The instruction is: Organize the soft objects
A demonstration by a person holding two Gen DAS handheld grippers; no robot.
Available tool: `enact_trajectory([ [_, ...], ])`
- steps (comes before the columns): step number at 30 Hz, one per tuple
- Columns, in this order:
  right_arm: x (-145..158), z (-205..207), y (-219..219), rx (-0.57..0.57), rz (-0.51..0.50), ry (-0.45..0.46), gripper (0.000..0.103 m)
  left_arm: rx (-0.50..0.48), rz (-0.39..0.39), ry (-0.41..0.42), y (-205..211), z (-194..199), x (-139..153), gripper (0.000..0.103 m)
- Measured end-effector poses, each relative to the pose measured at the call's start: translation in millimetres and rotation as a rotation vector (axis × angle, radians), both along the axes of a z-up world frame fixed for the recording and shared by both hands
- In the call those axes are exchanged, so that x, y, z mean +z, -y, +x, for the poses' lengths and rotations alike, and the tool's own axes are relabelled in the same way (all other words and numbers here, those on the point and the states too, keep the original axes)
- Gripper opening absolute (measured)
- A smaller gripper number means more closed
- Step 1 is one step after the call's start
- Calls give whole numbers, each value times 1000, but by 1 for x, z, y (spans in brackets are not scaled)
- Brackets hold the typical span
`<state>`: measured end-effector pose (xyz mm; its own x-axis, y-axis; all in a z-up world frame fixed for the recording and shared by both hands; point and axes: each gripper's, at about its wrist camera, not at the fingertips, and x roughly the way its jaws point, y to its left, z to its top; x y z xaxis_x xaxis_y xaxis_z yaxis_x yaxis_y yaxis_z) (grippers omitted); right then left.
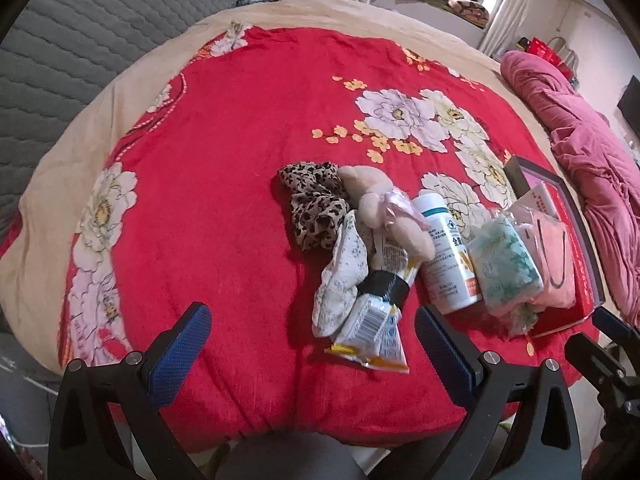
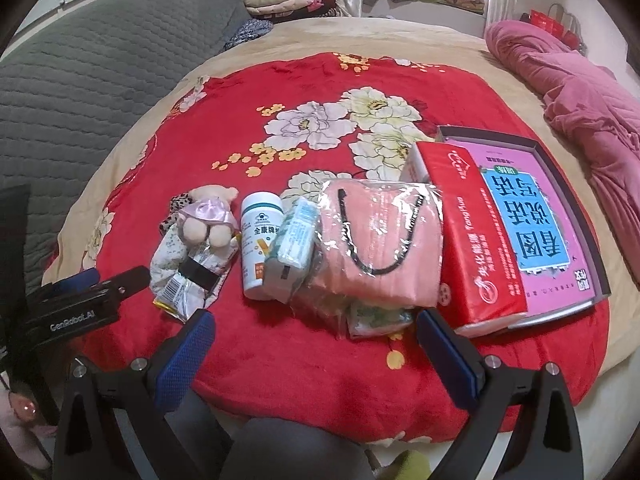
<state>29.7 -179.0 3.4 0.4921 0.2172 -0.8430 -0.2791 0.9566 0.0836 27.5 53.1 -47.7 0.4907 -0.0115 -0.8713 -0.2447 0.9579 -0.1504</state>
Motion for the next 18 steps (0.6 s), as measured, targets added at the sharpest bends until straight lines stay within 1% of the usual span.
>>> enact_trajectory([
  [2, -1, 3, -5, 4, 5, -7, 100, -11, -16, -1, -2, 6, -6, 101],
  [5, -3, 8, -9, 9, -2, -21, 99, -29, -63, -9, -6, 15, -16, 101],
  [7, -4, 10, -12, 8, -15, -20, 99, -47, -89, -9, -7, 23, -23, 98],
  [9, -6, 13, -14, 12, -29, -32, 96, -57, -122, -13, -7, 27, -28, 86],
  [10, -7, 15, -15, 11, -31, -34, 95, -65, -150, -17, -9, 30, -31, 83],
  [11, -8, 16, -16, 10, -32, -38, 95, -70, -174, -21, -10, 33, -34, 77],
  [12, -10, 17, -16, 9, -41, -53, 93, -77, -195, -30, -10, 36, -38, 71],
  [13, -10, 19, -18, 6, -38, -57, 90, -84, -219, -38, -10, 38, -41, 67],
  [14, -11, 20, -18, 9, -34, -64, 88, -90, -249, -38, -11, 39, -43, 59],
  [15, -13, 22, -20, 13, -32, -80, 84, -90, -302, -39, -13, 41, -46, 54],
  [16, -14, 24, -23, 14, -27, -84, 81, -88, -347, -37, -15, 43, -48, 51],
  [18, -17, 27, -27, 17, -12, -104, 75, -89, -358, -32, -16, 45, -50, 46],
])
